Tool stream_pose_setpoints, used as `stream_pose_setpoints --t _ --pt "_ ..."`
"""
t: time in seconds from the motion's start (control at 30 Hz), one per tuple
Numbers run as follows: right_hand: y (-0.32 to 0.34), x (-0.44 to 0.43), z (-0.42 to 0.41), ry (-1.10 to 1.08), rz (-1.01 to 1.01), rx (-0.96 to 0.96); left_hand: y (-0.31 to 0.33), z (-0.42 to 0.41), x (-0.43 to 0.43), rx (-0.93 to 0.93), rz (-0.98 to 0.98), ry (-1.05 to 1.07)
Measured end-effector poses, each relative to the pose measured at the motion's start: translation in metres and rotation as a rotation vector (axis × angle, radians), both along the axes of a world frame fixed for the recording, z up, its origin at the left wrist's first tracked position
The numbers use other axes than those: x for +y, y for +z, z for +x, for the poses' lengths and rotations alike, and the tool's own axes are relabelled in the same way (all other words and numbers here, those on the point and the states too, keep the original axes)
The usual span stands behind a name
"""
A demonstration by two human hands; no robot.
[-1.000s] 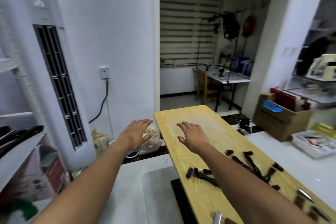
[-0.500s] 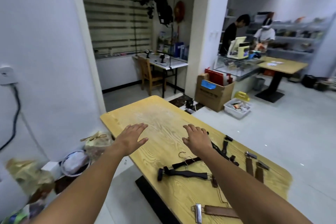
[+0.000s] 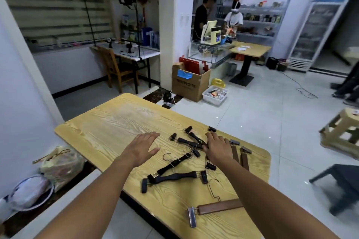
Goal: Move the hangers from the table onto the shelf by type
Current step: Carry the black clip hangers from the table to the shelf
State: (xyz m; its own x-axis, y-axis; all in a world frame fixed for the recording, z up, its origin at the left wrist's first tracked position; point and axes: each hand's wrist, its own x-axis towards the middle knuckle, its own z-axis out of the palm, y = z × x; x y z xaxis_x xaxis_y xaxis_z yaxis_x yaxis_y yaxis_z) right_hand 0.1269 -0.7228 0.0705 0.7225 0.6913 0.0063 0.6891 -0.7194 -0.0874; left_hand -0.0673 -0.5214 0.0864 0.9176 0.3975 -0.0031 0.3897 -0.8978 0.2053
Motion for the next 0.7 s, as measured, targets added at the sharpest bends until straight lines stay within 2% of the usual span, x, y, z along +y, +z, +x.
stream_pose_setpoints --t 0.5,0.7 --pt "-0.057 0.022 0.085 -0.129 -0.090 0.109 -0.028 0.110 0.046 0.083 -0.038 -0.074" --pt "-0.078 0.044 0.122 -0.095 -0.116 0.139 -0.049 0.161 0.060 0.120 -0.081 -0.095"
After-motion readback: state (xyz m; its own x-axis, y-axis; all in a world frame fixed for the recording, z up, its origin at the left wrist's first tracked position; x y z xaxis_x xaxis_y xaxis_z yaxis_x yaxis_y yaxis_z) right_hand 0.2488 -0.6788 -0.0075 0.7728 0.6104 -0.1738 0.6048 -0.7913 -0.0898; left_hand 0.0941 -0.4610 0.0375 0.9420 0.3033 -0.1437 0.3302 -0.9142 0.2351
